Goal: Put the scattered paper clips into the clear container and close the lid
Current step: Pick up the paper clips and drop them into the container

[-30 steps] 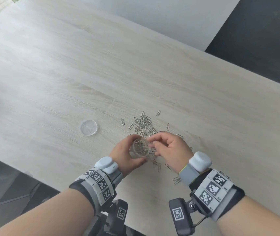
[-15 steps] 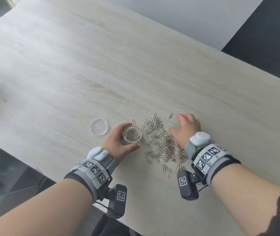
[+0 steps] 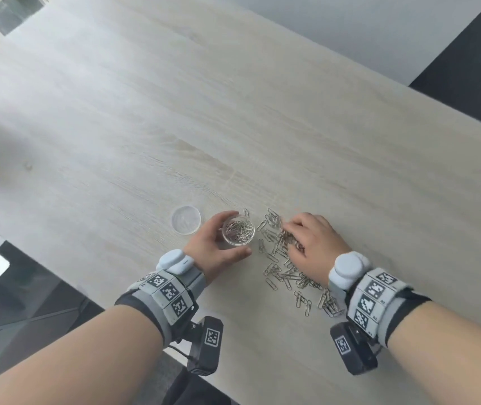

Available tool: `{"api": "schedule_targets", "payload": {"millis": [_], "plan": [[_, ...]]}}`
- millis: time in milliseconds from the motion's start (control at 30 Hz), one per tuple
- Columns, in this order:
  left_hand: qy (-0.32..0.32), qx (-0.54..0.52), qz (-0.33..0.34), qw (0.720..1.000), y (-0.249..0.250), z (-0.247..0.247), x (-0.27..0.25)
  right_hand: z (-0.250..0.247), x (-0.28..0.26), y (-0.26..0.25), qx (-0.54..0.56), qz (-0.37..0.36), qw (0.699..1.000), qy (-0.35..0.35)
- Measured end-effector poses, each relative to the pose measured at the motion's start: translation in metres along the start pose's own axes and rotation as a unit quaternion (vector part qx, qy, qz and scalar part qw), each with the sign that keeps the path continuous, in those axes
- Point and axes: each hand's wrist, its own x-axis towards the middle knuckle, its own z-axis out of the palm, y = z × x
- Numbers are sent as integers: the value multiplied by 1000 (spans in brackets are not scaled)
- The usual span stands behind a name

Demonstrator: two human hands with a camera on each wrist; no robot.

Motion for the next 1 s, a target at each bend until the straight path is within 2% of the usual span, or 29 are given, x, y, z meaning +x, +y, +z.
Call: {"api": "schedule_targets", "payload": {"millis": [100,200,367,500,833,1000], "plan": [[5,2,-7,1000,-1,-3,1,0,-7,4,32,-12,999,26],[21,-4,-13,1000,1,-9,0,-6,15,-7,45,-16,997,60],[39,-16,-22,999,2,-15,-2,0,61,-41,9,-58,998,28],[36,-1,-10,999,4,-16,-4,9,70,-50,0,-83,996,31],[51,20,-18,998,0,-14,-4,7,-3,-1,17,-106,994,-5],[57,38,-16,997,-5,-10,-2,4,-9,-13,16,-86,996,25]]}}
